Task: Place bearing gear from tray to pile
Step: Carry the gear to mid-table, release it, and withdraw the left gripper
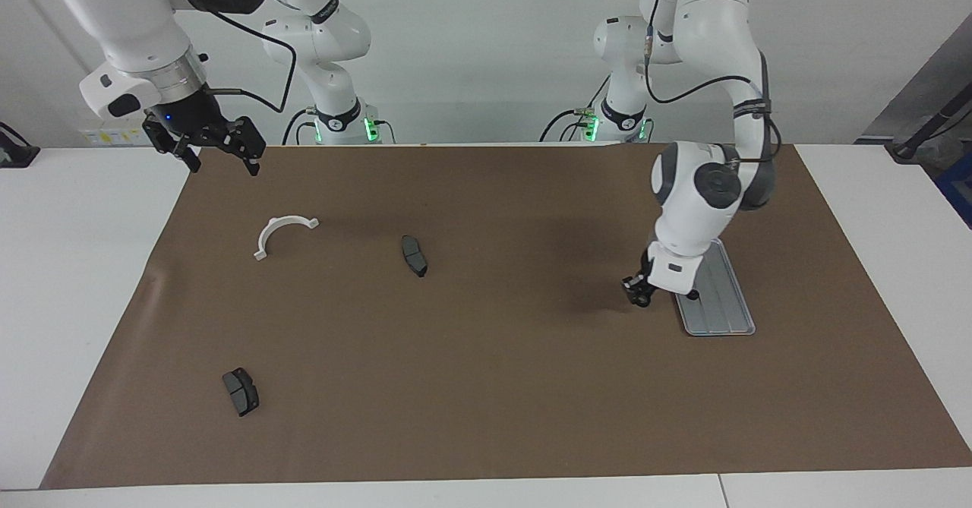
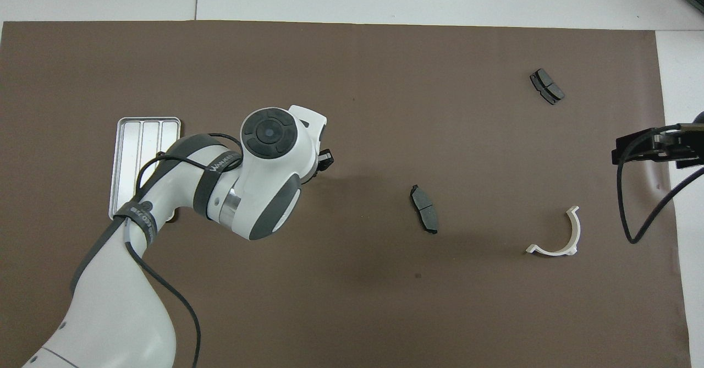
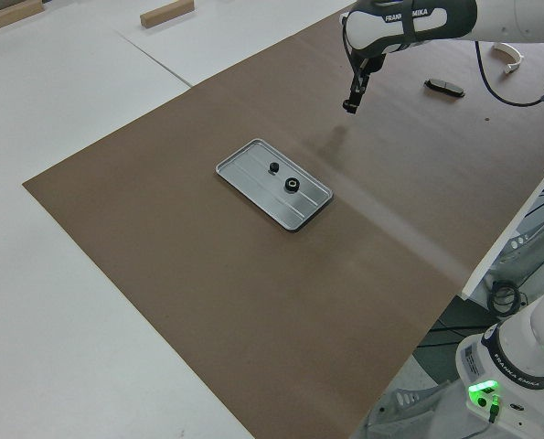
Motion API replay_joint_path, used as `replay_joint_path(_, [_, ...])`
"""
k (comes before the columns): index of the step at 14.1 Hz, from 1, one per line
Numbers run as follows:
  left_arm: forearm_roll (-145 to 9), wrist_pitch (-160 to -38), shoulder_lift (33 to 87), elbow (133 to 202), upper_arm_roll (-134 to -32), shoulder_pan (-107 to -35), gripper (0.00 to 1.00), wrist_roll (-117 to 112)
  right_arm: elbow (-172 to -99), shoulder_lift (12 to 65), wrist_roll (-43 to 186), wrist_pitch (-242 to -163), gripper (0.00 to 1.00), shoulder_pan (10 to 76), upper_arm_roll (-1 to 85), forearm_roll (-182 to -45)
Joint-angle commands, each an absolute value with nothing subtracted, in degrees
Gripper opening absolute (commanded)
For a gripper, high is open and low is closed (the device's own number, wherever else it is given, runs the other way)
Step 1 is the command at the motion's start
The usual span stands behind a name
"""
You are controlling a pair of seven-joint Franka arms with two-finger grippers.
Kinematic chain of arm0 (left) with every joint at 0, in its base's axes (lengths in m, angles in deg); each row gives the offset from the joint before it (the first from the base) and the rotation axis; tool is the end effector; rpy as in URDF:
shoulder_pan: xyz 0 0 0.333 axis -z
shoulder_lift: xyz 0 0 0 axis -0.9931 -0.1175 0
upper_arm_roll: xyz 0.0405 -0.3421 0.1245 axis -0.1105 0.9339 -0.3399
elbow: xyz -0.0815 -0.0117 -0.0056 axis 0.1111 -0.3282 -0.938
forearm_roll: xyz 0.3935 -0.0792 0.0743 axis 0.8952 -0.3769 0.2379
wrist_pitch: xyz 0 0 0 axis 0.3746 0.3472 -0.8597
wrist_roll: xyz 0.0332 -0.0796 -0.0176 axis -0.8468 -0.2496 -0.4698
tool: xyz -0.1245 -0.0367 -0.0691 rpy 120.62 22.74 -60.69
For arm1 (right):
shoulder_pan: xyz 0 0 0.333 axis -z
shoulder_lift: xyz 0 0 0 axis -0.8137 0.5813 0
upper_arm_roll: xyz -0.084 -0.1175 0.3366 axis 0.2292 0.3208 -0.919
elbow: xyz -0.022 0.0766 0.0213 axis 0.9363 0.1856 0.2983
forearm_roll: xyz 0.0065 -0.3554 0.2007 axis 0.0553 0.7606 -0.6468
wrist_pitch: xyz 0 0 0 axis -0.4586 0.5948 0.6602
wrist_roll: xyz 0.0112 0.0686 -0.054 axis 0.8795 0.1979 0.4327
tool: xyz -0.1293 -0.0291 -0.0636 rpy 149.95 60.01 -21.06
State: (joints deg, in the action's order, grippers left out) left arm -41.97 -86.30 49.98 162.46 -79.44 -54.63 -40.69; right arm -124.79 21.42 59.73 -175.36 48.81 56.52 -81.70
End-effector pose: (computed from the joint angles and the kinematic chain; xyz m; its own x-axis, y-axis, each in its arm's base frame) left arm 0.5510 -0.3794 0.3438 0.9488 0.3157 -0.0133 0.3160 -0.9484 0.0278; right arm 0.5568 -0.0210 0.6259 0.9957 -0.0901 -0.0224 -0.0897 -0.9958 0.0199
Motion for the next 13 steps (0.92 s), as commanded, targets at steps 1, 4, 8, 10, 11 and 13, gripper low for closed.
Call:
replay_joint_path(1, [-40.8,-90.3,50.6,164.7,-80.5,-50.5,0.04,-43.2,-126.4,19.9,58.9,-175.5,1.00,48.9,56.5,-82.9])
replay_joint_path(4, [-40.8,-92.3,50.6,165.7,-80.5,-49.2,0.75,-43.2,-126.4,19.9,58.9,-175.5,1.00,48.9,56.5,-82.9])
replay_joint_path(8, [-40.7,-91.1,51.3,164.8,-81.0,-50.5,1.00,-42.3,-126.4,19.9,58.9,-175.5,1.00,48.9,56.4,-82.9])
replay_joint_path(10, [-40.7,-90.4,52.8,164.0,-81.1,-55.5,1.00,-40.2,-126.4,19.9,58.9,-175.5,1.00,48.9,56.4,-82.9])
replay_joint_path(11, [-40.7,-89.5,53.8,163.9,-81.2,-57.7,1.00,-37.6,-126.4,19.9,58.9,-175.4,1.00,48.9,56.4,-82.9])
replay_joint_path(13, [-40.7,-87.3,55.4,163.7,-81.1,-63.7,1.00,-30.2,-126.4,19.9,59.0,-175.5,1.00,48.9,56.3,-82.9])
